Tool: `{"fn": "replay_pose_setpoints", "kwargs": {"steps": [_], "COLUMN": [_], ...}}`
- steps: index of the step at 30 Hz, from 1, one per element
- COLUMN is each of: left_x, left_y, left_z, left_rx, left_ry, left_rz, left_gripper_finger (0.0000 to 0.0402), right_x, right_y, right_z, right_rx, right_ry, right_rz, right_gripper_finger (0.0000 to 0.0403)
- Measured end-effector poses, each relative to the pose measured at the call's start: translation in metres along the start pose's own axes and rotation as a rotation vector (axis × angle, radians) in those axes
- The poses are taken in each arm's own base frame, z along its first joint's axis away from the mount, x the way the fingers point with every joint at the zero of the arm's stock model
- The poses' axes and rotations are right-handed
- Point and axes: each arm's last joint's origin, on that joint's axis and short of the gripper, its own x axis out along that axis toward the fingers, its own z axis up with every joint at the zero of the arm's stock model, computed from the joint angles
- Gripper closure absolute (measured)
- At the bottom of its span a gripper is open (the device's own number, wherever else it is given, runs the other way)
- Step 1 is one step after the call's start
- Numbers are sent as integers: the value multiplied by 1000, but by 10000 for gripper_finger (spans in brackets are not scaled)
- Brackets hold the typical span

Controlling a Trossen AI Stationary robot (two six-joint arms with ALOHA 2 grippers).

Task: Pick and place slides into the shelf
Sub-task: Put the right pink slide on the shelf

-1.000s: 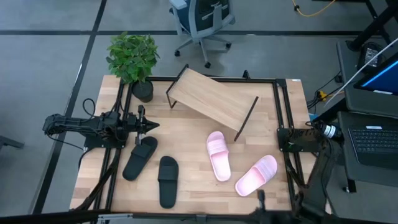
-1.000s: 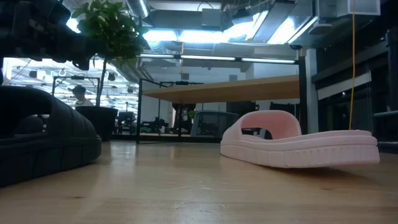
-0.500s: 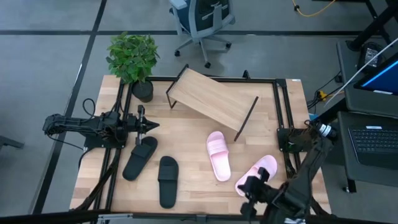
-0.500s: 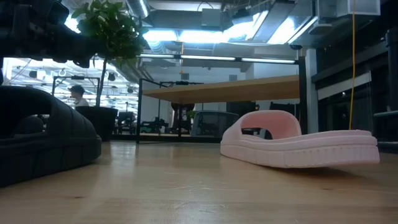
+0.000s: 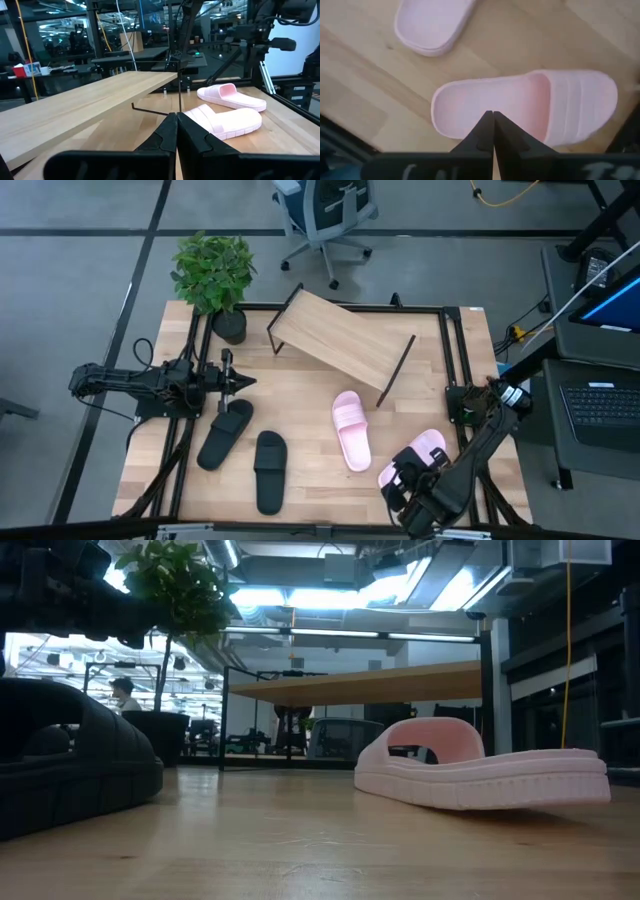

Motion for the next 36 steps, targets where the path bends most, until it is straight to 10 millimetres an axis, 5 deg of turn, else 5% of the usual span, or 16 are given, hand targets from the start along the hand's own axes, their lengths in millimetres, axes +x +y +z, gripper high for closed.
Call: {"fn": "replay_pose_setpoints", "kwargs": {"steps": [10,23,36], "left_x": [0,0,0], "left_y": [0,0,0], "left_z": [0,0,0], "left_rx": [0,0,0], "left_ry": [1,0,1], "left_rz": [0,0,1], "left_gripper_finger": [401,401,401], "right_x": [3,3,4], "right_y": [-2,-8,-8], "right_z": [6,8,11], "right_rx": [86,83,90], "right_ry": [193,180,176], "right_rz": [-114,-171,-189], "right_gripper_finger": [392,386,270]}}
